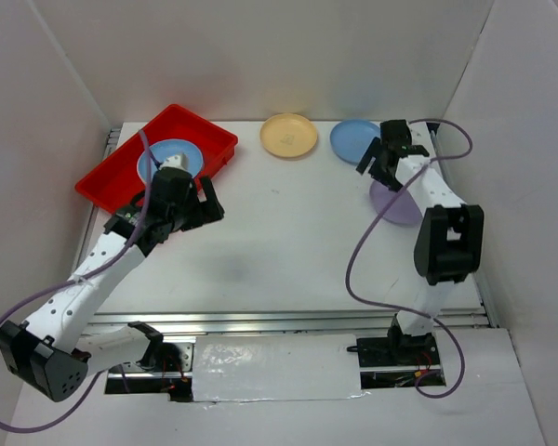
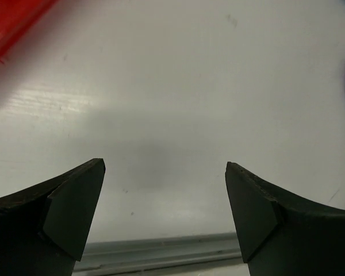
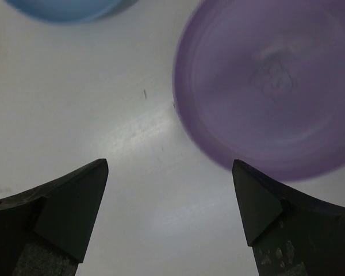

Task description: Place the plates into the plastic bin on the countertop

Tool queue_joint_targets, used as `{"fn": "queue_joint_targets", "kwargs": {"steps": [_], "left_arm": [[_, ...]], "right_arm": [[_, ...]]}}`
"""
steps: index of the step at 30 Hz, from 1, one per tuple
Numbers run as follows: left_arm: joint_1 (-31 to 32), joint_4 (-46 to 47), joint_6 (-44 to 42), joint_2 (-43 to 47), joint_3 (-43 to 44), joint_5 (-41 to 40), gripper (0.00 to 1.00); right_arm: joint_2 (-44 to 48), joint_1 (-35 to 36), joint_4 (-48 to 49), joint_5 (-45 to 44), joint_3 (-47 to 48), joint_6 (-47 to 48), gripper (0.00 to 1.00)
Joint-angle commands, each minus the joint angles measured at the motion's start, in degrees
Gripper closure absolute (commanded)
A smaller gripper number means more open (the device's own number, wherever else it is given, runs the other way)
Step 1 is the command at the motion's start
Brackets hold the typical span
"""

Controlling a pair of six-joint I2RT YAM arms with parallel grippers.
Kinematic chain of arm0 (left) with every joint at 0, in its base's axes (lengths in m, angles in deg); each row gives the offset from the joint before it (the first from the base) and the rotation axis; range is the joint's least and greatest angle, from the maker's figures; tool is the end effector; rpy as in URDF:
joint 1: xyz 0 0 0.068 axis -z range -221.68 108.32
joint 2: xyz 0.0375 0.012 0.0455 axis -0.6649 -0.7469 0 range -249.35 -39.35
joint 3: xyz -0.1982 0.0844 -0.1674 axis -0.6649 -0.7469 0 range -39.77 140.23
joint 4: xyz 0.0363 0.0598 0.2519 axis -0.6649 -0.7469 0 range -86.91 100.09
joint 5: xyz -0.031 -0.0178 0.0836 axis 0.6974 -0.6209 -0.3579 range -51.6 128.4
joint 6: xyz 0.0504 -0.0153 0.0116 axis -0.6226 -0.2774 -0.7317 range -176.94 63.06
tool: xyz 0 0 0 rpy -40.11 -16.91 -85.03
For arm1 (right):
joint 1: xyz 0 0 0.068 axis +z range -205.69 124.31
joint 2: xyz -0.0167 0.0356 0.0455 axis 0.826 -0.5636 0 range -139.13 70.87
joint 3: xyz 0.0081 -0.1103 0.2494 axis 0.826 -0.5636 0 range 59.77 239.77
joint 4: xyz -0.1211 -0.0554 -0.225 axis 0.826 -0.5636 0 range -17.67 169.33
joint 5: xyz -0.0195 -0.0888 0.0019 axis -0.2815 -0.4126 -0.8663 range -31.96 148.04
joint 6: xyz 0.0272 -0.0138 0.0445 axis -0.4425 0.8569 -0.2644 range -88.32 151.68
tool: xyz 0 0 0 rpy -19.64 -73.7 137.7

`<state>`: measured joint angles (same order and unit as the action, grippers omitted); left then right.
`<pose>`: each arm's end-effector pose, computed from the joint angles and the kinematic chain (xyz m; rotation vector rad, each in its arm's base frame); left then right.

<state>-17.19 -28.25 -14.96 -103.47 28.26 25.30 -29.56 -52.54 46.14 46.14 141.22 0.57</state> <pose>0.2170 -0.0900 0.3661 -0.4620 2.1350 -0.4202 0.3855 0.0137 0.2642 0.6774 2.3587 0.0033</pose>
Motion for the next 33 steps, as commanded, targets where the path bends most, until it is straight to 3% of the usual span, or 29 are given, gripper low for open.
{"fn": "queue_joint_targets", "kwargs": {"steps": [1, 9, 14, 15, 17, 18, 19, 21, 29, 33], "left_arm": [[3.3, -1.2, -2.6, 1.3, -3.8, 1.3, 0.01], [7.9, -2.0, -3.6, 2.9, -9.0, 1.2, 0.01], [9.6, -1.0, -2.8, 5.7, -12.7, 1.0, 0.01], [9.5, -0.8, -2.2, 6.5, -13.2, 0.5, 0.01], [9.2, -0.6, -1.8, 6.8, -14.4, -0.3, 0.01], [9.0, -0.7, -1.6, 6.5, -14.6, -0.3, 0.01], [8.6, -0.7, -1.4, 5.9, -14.9, -0.3, 0.01], [8.2, -0.3, -0.3, 5.3, -15.1, -0.3, 0.01], [0.7, 3.3, 3.8, 1.8, -13.3, 1.2, 0.01], [-8.4, 4.2, 2.9, -4.5, -7.4, 5.8, 0.01]], "right_arm": [[-8.4, -0.9, -4.9, -1.9, 9.5, 4.4, 0.04], [-21.7, -1.0, -8.6, -2.1, 18.2, 9.1, 0.11], [-20.7, -1.5, -5.2, 2.1, 13.7, 8.9, 0.37], [-20.5, -1.3, -4.8, 3.5, 12.3, 8.7, 0.49], [-20.5, -0.8, -4.1, 4.3, 11.3, 8.7, 0.63], [-20.4, -0.4, -4.0, 4.0, 10.3, 8.6, 0.81], [-20.4, 0.8, -3.9, 3.0, 10.2, 8.2, 0.91], [-18.4, 2.4, -3.4, 0.4, 8.0, 7.9, 1.0], [-9.7, 15.4, -4.2, 4.6, 5.4, 16.6, 1.0], [-1.4, 26.4, -4.2, 5.7, -0.7, 22.3, 1.0]]}}
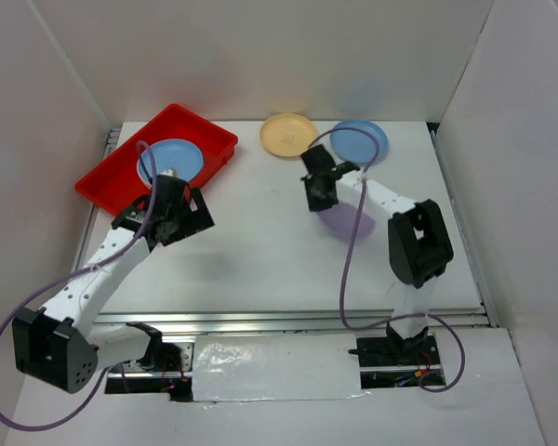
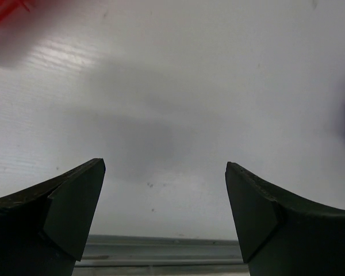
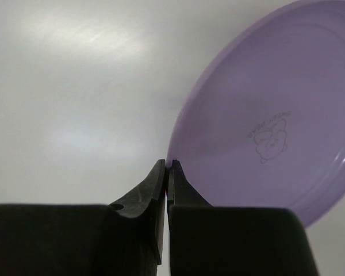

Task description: Place the plates into the plastic bin on the countertop

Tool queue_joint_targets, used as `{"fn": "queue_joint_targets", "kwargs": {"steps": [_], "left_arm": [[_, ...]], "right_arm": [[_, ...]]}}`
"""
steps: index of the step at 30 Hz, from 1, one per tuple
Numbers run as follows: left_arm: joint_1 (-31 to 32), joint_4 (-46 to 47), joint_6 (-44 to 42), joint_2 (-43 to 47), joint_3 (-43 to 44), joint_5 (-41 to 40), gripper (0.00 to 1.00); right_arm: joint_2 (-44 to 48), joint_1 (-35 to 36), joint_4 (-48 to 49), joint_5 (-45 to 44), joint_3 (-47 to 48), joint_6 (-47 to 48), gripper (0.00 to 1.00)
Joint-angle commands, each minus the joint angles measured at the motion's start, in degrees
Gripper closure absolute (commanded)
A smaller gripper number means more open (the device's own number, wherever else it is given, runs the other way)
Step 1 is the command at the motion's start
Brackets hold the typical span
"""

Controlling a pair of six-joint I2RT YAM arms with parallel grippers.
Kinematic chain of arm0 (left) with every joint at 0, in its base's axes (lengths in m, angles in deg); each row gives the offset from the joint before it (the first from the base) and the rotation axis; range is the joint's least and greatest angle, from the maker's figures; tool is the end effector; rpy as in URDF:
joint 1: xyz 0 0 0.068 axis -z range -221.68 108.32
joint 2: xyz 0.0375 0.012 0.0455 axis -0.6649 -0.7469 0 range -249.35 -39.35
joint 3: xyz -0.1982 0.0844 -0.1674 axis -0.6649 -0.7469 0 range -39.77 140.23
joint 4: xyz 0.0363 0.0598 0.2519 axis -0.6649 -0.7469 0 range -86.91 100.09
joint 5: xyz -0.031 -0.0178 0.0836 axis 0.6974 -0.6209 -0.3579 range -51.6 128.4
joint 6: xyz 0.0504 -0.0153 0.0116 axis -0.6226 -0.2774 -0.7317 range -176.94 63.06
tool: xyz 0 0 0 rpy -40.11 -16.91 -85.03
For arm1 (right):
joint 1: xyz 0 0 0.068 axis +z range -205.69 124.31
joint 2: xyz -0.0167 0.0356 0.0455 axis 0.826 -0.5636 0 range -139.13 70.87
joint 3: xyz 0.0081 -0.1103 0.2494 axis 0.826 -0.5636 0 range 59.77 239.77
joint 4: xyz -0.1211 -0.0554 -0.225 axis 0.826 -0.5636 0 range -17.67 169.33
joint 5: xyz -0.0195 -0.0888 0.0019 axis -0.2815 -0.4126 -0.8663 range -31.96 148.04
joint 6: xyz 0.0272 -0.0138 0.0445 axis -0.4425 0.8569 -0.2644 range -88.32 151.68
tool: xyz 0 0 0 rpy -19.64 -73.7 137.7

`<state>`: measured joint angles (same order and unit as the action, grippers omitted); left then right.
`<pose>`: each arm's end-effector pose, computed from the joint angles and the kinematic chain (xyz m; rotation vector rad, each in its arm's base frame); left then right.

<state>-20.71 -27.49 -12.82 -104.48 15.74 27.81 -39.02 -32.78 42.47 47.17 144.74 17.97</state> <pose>0.2214 -0.0778 0.2912 -0.5668 2.3323 -0.3182 0.3792 0.1528 0.2169 -0.1475 2.6127 -0.0297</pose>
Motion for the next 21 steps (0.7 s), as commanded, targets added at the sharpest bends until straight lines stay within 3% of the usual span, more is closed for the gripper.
{"fn": "queue_joint_targets", "kwargs": {"steps": [1, 4, 5, 6, 9, 17, 21], "left_arm": [[-6.6, 3.4, 0.4, -4.8, 6.1, 4.9, 0.01], [-13.0, 5.1, -1.7, -11.1, 8.7, 15.6, 0.01], [-15.1, 5.8, -2.7, -13.1, 9.7, 19.9, 0.01], [-15.6, 5.9, -4.6, -14.8, 10.4, 26.7, 0.01], [-12.8, 5.5, -7.4, -19.8, 11.8, 30.7, 0.01], [-6.0, 12.3, -3.7, -14.3, -1.4, 32.1, 0.01], [-3.3, 12.4, -3.0, -11.5, -4.4, 30.8, 0.08]], "right_arm": [[9.9, 8.9, 0.2, 6.1, -6.0, 5.9, 1.0], [16.8, 18.5, 3.8, 12.3, -12.9, 11.3, 1.0], [19.2, 25.2, 5.3, 12.5, -14.2, 13.0, 1.0], [20.4, 28.7, 6.4, 11.8, -17.4, 17.0, 1.0], [22.2, 40.5, 9.3, 3.9, -20.0, 19.9, 1.0], [17.7, 48.8, 2.6, -1.4, -12.1, 24.8, 1.0], [16.3, 51.1, -0.6, -2.8, -8.3, 26.5, 1.0]]}}
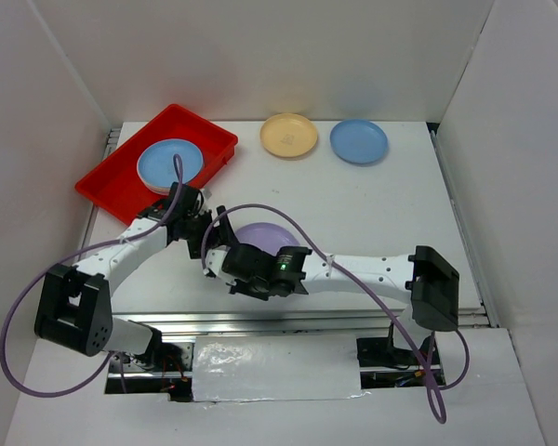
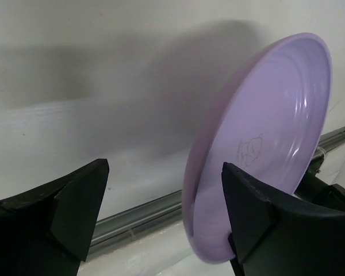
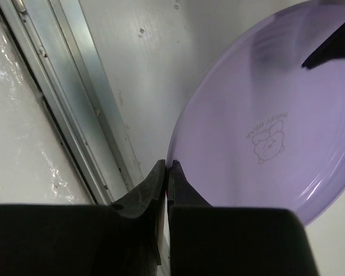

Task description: Place the plates into the plastic bin on the countertop

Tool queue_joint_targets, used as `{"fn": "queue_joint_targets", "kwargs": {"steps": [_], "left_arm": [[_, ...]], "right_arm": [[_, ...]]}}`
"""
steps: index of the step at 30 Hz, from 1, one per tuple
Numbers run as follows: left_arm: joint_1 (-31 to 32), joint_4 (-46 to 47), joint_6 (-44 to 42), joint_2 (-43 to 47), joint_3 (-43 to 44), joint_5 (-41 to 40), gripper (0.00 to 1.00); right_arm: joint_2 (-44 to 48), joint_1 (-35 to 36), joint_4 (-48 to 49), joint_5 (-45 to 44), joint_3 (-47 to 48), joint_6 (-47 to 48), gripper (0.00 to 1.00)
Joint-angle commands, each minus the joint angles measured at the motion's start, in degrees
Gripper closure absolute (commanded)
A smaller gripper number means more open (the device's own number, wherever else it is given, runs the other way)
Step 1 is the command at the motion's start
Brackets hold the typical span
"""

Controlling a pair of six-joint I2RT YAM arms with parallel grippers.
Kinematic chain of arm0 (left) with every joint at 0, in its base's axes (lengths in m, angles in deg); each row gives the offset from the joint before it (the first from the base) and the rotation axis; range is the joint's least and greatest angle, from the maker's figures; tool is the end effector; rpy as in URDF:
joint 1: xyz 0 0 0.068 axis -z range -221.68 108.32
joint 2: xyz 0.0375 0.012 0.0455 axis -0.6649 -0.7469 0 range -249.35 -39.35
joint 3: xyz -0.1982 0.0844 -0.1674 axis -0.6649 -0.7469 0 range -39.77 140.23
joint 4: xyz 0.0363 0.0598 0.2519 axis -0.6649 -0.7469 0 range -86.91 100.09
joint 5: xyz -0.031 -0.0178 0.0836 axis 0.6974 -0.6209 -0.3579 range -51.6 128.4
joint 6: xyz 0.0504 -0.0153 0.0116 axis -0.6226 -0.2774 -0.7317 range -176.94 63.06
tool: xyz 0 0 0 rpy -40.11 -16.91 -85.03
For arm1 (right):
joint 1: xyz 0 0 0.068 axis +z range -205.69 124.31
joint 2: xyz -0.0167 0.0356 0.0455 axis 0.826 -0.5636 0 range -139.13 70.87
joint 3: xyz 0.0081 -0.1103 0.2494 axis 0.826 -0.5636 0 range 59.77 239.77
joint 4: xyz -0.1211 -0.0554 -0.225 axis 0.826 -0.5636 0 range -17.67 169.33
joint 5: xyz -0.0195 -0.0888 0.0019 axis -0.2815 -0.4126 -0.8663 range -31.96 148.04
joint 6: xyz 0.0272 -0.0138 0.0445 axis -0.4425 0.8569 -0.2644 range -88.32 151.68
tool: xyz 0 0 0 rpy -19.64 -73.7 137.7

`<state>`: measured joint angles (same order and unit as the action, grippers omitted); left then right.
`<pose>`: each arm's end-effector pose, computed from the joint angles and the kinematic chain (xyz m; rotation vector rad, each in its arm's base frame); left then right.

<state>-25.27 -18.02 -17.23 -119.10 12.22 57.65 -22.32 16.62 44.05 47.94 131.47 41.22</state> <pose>0.2635 -0.0898 0.2232 -0.4021 2.6363 -0.7830 0.1107 0.3261 0.2519 -1.6198 1.9709 0.2040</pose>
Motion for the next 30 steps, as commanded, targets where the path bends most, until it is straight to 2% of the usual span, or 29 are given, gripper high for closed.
{"fn": "queue_joint_targets", "kwargs": {"steps": [1, 4, 5, 7, 8, 9, 12, 13, 14, 15, 18, 21, 23, 26, 30], "left_arm": [[2.4, 3.0, 1.6, 3.5, -1.1, -0.2, 0.09], [3.5, 1.7, 1.6, 4.2, -0.9, -2.8, 0.26], [3.6, 1.3, 1.6, 4.2, -0.8, -3.2, 0.29], [3.6, 0.3, 1.4, 3.8, 0.1, -4.4, 0.65], [3.7, -0.4, 1.4, 3.4, 0.7, -6.0, 0.93], [3.9, -1.7, 1.3, 2.9, 1.9, -6.8, 1.0], [4.2, -4.2, 1.5, 2.6, 5.2, -10.7, 1.0], [4.3, -4.9, 1.7, 2.6, 6.2, -11.5, 1.0], [3.9, -5.2, 2.0, 2.7, 7.2, -13.1, 1.0], [2.3, -5.5, 2.5, 3.4, 9.1, -13.7, 1.0], [-2.0, -4.6, 3.5, 4.5, 12.6, -14.8, 1.0], [-10.7, -0.5, 5.6, 5.3, 15.3, -14.6, 1.0], [-14.6, 2.8, 7.1, 3.8, 16.7, -13.1, 1.0], [-23.7, 5.4, 11.7, 0.0, 19.1, -13.9, 1.0], [-29.5, 13.5, 17.0, -6.0, 19.6, -14.9, 1.0]], "right_arm": [[-1.1, 1.8, -3.5, -3.9, 5.7, 3.4, 1.0], [-2.3, 2.7, -5.7, -7.3, 8.4, 3.4, 1.0], [-2.5, 3.0, -6.4, -7.6, 9.7, 3.0, 1.0], [-3.0, 4.5, -7.3, -8.5, 10.5, 2.9, 1.0], [-3.1, 4.9, -7.6, -9.2, 11.3, 2.6, 1.0], [-3.8, 5.3, -8.5, -10.6, 11.7, 2.4, 1.0], [-4.7, 6.0, -9.6, -12.7, 13.3, 0.7, 1.0], [-4.9, 5.9, -9.5, -13.2, 13.5, 0.2, 0.92], [-4.6, 5.3, -9.3, -13.8, 13.6, -1.5, 0.29], [-3.4, 4.5, -8.1, -14.2, 12.4, -3.5, 0.0], [0.9, 2.9, -4.5, -13.7, 8.6, -6.1, 0.0], [13.2, 1.7, 3.7, -10.9, 0.7, -9.4, 0.0], [18.3, 1.3, 6.9, -9.6, -5.2, -13.0, 0.0], [27.6, 1.1, 10.6, -12.0, -11.0, -17.0, 0.0], [33.1, 1.2, 10.8, -15.1, -15.4, -22.1, 0.0]]}}
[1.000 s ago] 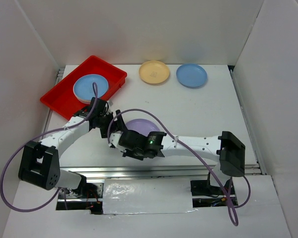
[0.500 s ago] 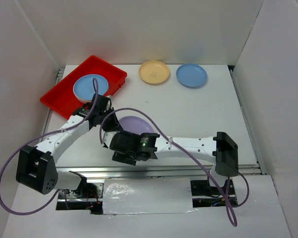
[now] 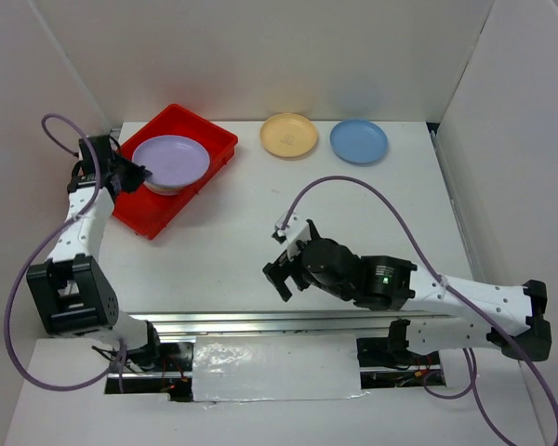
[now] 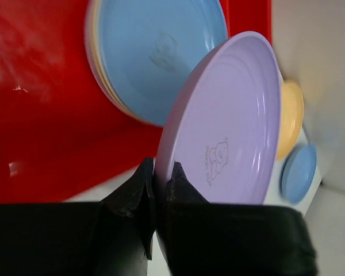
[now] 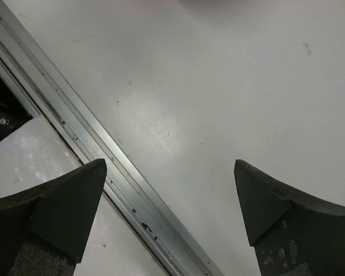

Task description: Place the plates into the plastic bin on the countertop

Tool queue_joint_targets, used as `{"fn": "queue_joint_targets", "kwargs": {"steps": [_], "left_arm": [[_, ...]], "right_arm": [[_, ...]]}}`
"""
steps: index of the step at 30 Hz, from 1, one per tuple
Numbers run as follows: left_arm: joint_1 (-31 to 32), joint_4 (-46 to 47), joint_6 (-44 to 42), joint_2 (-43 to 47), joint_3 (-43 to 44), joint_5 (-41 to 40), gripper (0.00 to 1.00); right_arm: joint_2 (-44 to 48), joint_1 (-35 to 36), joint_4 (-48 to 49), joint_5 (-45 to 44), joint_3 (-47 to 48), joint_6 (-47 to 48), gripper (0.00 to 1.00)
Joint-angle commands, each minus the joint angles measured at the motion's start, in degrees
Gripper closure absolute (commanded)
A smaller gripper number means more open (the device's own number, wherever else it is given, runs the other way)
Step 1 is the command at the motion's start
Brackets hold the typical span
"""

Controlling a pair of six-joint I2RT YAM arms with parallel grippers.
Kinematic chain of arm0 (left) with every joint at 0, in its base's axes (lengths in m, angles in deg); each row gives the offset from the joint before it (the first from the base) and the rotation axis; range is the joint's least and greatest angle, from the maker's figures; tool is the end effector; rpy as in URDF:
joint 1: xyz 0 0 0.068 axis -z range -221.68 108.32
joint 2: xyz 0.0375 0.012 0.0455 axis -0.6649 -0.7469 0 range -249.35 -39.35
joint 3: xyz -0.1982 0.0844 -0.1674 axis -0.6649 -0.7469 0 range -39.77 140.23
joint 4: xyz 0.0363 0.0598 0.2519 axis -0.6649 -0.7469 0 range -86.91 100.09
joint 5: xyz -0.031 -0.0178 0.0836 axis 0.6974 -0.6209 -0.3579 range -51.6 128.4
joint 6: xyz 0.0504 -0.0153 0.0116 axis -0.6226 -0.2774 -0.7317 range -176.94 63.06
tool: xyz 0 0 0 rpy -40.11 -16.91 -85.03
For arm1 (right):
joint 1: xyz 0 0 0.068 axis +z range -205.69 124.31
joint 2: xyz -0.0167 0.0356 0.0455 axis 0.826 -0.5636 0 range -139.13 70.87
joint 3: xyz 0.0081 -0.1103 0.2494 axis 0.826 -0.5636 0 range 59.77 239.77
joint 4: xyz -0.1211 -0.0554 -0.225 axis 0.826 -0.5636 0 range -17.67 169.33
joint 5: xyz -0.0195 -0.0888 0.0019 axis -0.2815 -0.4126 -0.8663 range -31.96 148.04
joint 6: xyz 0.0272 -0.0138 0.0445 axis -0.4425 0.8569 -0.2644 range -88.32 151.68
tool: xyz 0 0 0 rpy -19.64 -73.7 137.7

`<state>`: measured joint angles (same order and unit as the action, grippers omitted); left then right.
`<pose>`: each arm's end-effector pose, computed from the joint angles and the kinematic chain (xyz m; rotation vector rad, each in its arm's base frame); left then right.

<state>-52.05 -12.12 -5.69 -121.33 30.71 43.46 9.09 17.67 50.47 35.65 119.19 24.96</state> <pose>0.3215 0.0557 0.3241 -1.0823 1.9160 -0.5020 0.0801 0.2201 0.3405 -0.9523 1.8723 0.4402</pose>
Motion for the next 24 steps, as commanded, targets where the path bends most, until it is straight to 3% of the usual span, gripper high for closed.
{"fn": "queue_joint_targets", "kwargs": {"steps": [1, 7, 8, 9, 10, 11, 12, 14, 17, 19, 21, 22, 23, 24], "left_arm": [[-3.2, 9.3, 5.7, -6.6, 1.8, -1.5, 1.0], [-5.5, 10.6, 5.4, -18.9, 11.9, 1.8, 0.99], [-5.5, 10.0, 5.3, -20.0, 14.4, 2.6, 0.92], [-5.5, 8.6, 4.3, -20.9, 15.4, 3.3, 0.82], [-5.1, 7.2, 4.0, -21.3, 17.2, 3.1, 0.35], [-4.3, 6.1, 3.8, -20.8, 17.6, 1.4, 0.11], [-4.0, 4.6, 3.4, -18.5, 17.6, -0.2, 0.01], [-3.5, 5.0, 2.9, -15.4, 16.9, -3.2, 0.01], [-3.3, -6.4, 1.8, -10.3, 21.4, -6.6, 0.01], [-2.9, -16.6, 0.3, -7.2, 23.6, -12.1, 0.01], [-2.7, -19.4, -1.9, -2.2, 21.6, -11.1, 0.01], [-2.7, -18.8, -3.0, 0.1, 16.4, -9.8, 0.01], [-2.3, -17.7, -5.3, 2.3, 12.9, -7.5, 0.01], [-1.9, -15.4, -6.7, 7.5, 9.3, -1.5, 0.01]], "right_arm": [[2.5, 0.5, 4.3, -3.1, -3.6, -6.4, 0.0], [6.7, 3.1, 2.6, -4.1, -5.6, -8.0, 0.0], [7.2, 3.3, 2.2, -3.4, -5.8, -7.8, 0.0], [7.4, 3.3, 2.1, -2.8, -5.7, -6.9, 0.0], [7.4, 3.3, 2.1, -2.3, -5.6, -6.6, 0.0], [7.4, 3.1, 1.9, -1.9, -5.4, -6.3, 0.0], [7.5, 3.0, 2.1, -1.5, -5.3, -5.8, 0.0], [7.1, 2.4, 2.9, -1.5, -5.2, -5.4, 0.0], [7.2, -2.1, 5.8, -1.3, -5.8, -6.7, 0.0], [7.3, -7.3, 8.2, 3.9, -7.0, -9.7, 0.0], [6.2, -18.9, 11.3, 6.0, -7.6, -18.4, 0.0], [4.2, -23.7, 11.4, 7.7, -7.6, -22.8, 0.0], [3.0, -33.6, 13.1, 9.7, -8.2, -28.8, 0.0], [1.6, -37.8, 13.9, 11.1, -8.2, -31.9, 0.0]]}}
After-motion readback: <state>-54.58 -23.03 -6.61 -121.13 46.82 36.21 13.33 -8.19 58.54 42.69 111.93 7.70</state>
